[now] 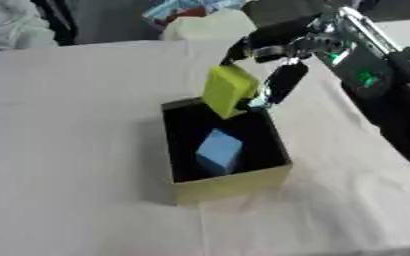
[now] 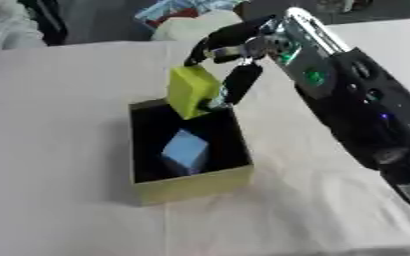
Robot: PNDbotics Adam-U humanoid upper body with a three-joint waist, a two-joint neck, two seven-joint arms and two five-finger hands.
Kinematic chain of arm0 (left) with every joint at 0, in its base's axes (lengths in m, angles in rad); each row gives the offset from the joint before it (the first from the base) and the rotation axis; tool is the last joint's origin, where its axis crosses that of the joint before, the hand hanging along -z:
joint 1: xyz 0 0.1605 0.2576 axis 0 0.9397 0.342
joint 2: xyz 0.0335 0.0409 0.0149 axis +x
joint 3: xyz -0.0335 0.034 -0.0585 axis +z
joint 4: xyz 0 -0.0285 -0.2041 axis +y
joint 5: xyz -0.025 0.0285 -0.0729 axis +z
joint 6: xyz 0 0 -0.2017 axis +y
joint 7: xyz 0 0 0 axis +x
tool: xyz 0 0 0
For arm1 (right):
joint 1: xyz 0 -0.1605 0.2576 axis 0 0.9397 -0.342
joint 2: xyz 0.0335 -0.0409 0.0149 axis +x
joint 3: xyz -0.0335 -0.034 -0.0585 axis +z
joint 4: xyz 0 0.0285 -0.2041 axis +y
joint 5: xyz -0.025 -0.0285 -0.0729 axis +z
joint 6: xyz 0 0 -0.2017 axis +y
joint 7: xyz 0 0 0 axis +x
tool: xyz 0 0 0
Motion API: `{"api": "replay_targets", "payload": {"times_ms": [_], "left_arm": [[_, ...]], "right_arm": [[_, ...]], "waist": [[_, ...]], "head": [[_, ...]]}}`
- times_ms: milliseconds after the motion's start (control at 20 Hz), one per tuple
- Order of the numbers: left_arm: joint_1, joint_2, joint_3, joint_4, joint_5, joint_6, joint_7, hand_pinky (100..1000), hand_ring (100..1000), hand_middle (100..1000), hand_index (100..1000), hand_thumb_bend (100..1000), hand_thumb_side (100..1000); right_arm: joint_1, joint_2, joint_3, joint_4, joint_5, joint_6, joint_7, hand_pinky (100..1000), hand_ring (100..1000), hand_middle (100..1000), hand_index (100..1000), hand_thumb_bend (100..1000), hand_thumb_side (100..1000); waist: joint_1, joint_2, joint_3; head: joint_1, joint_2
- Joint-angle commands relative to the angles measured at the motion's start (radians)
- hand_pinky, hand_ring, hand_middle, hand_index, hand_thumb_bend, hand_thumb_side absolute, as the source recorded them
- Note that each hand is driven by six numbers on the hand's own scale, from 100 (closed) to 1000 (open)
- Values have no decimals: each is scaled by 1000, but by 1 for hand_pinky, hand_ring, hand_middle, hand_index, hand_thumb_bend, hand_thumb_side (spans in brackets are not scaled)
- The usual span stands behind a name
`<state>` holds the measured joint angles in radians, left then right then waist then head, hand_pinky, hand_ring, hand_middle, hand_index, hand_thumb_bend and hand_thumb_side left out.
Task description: Pick up objects on the table and place them in the box.
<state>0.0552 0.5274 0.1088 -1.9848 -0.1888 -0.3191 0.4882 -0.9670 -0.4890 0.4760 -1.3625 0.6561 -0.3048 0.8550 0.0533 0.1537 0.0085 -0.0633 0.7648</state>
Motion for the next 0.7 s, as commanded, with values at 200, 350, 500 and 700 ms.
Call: {"api": "replay_targets", "payload": {"times_ms": [200, 350, 500, 700], "left_arm": [[-6, 17, 9, -15, 0, 0, -3, 670, 631, 690, 873, 290, 951], [-6, 18, 8, -15, 1, 0, -3, 670, 630, 689, 872, 289, 952], [-7, 17, 8, -15, 1, 0, -3, 670, 630, 688, 872, 288, 952], [-7, 17, 8, -15, 1, 1, -4, 668, 629, 688, 871, 288, 953]], "right_arm": [[39, -106, -9, -102, -45, -81, 52, 903, 938, 840, 993, 391, 530], [55, -129, -6, -136, -59, -70, 52, 905, 941, 845, 1000, 397, 545], [60, -135, -6, -148, -61, -62, 52, 902, 935, 836, 1000, 385, 536], [63, -136, -14, -163, -75, -52, 52, 899, 927, 831, 998, 337, 554]], "waist": [[-2, -13, -2], [-2, -13, -1], [-2, -13, -2], [-2, -13, -2]], "head": [[3, 5], [1, 5], [1, 5], [2, 5]]}}
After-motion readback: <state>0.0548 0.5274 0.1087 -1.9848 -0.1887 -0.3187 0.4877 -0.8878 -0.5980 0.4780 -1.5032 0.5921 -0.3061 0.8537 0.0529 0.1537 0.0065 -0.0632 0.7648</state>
